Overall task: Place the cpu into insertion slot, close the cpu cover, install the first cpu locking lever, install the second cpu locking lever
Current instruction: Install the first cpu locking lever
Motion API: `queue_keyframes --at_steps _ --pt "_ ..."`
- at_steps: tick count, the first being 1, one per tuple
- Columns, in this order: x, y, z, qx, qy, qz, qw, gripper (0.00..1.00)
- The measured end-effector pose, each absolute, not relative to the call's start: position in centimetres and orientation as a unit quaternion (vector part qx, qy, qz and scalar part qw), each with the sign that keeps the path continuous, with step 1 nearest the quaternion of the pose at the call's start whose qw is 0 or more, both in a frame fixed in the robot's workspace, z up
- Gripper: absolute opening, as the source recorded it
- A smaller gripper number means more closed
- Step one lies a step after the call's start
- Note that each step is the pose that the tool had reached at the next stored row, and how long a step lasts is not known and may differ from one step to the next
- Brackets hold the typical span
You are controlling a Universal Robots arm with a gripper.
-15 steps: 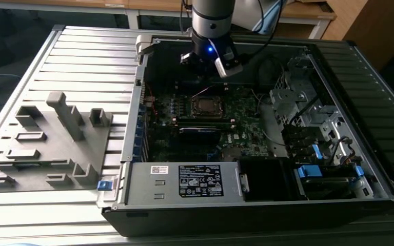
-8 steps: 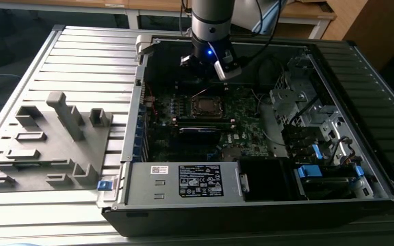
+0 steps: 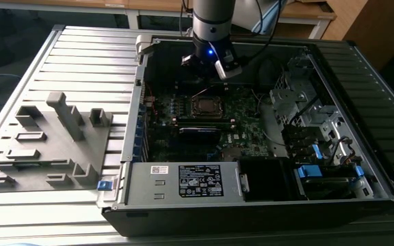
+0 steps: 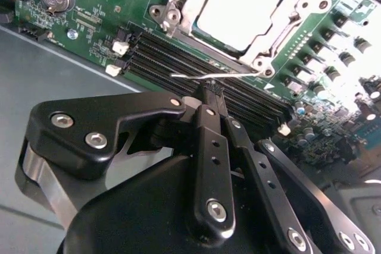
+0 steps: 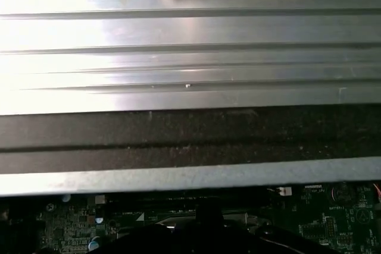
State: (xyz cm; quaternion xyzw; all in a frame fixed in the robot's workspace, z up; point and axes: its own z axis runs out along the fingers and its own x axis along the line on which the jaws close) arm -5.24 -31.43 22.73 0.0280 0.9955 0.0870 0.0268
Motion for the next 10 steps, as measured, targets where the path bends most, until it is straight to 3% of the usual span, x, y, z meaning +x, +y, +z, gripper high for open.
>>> queue_keyframes --at_steps 10 --pt "-5.1 -31.43 21.91 0.029 0.996 0.084 0.027 0.11"
